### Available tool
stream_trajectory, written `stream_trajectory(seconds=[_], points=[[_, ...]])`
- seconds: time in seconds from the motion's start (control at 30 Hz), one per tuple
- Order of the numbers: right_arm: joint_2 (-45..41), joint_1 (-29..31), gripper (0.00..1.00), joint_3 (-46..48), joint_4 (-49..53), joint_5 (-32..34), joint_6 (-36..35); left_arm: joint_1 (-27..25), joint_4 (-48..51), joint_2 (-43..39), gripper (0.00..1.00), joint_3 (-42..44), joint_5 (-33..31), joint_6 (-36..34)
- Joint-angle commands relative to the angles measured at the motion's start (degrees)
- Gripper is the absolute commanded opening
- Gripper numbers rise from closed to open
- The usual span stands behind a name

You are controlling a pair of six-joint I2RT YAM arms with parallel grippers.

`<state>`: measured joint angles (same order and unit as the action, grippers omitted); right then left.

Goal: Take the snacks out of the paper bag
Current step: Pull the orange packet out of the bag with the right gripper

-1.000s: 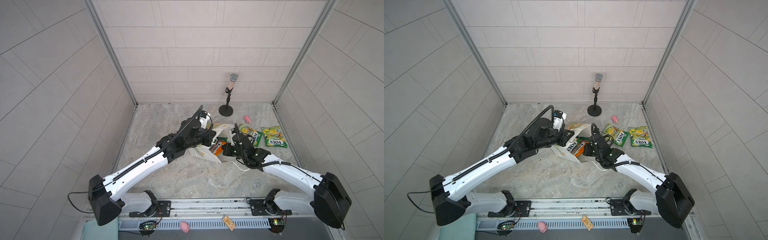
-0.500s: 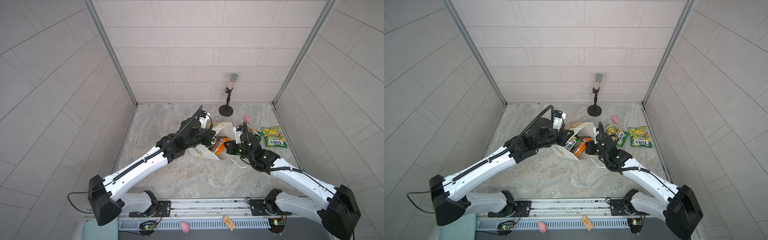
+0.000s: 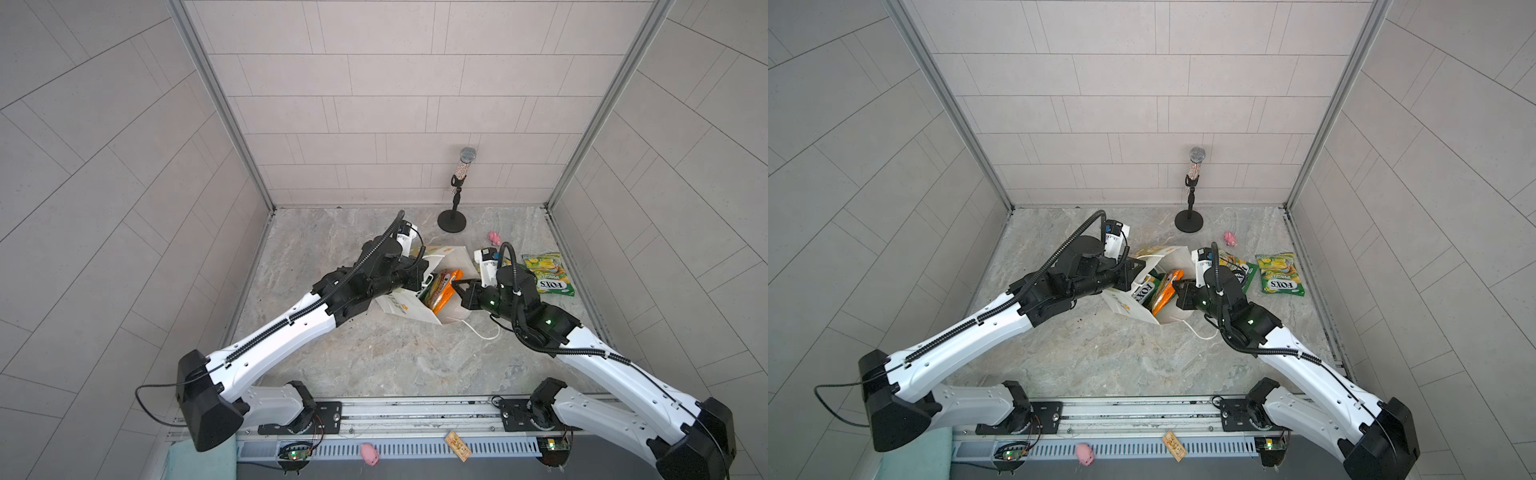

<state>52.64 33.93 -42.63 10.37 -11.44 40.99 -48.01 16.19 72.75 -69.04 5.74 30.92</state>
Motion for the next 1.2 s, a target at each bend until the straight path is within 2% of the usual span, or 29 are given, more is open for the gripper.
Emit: stream_trajectory(seconds=[0.0,0.8,0.97,1.17], points=[[-2.6,-0.3,0.0,-3.0,0.4,0.2,-1.6,0.1,0.1,0.4,0.0,0.7,-0.8,0.4],[-11.8,-2.5,0.0,-13.1,9.2,2.0,-5.1,0.1,0.8,0.4,0.0,0.5,-2.0,0.6],[-13.7,-2.6,0.0,-14.8,11.0,5.3,-6.0,0.1,0.8,0.5,0.0,0.5,-1.8,0.5],[-16.8,-2.6,0.0,-15.4,14.2,13.6,-7.2,0.0,0.8,0.3,0.0,0.4,-1.4,0.5]])
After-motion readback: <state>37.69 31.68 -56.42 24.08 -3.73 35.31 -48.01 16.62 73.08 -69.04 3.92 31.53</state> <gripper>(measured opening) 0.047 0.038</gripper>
